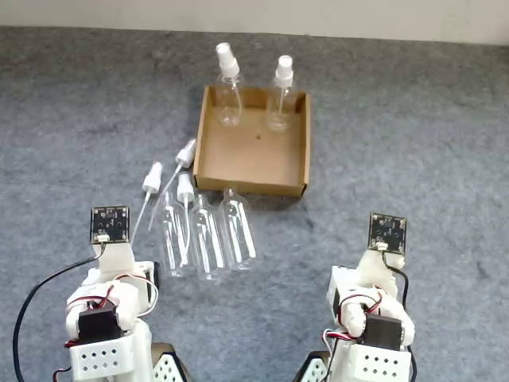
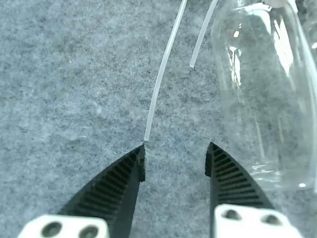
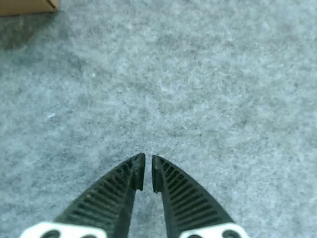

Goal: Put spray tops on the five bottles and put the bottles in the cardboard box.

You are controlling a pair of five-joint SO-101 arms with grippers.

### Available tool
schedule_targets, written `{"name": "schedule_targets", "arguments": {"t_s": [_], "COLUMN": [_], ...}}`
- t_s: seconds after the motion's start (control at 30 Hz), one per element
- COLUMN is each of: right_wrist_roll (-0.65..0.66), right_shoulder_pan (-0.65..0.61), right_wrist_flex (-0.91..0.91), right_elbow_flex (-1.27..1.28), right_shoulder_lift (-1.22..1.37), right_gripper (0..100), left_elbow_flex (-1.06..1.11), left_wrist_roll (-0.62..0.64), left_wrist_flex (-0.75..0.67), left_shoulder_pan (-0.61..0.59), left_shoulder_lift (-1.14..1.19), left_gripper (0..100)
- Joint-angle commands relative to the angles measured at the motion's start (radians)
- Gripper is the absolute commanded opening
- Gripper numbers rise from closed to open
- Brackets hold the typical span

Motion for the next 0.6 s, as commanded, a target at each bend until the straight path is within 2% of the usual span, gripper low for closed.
{"name": "schedule_targets", "arguments": {"t_s": [0.0, 0.17, 0.3, 0.37, 0.47, 0.57], "right_wrist_roll": [0.009, 0.009, 0.009, 0.02, 0.12, 0.118], "right_shoulder_pan": [-0.007, -0.005, -0.004, -0.002, -0.01, -0.005], "right_wrist_flex": [-0.102, -0.351, -0.458, -0.478, -0.481, -0.447], "right_elbow_flex": [0.143, 0.143, 0.143, 0.142, 0.105, 0.025], "right_shoulder_lift": [-0.018, -0.018, -0.018, -0.018, -0.016, -0.015], "right_gripper": [0.8, 0.8, 1.0, 1.1, 1.1, 1.2], "left_elbow_flex": [0.019, 0.019, 0.019, 0.019, 0.019, 0.019], "left_wrist_roll": [0.011, 0.012, 0.012, 0.012, 0.011, 0.008], "left_wrist_flex": [0.006, 0.006, 0.006, 0.006, 0.005, 0.005], "left_shoulder_pan": [0.01, 0.091, 0.102, 0.102, 0.104, 0.096], "left_shoulder_lift": [-0.005, -0.005, -0.005, -0.005, -0.007, -0.007], "left_gripper": [16, 16, 16, 16, 16, 16]}}
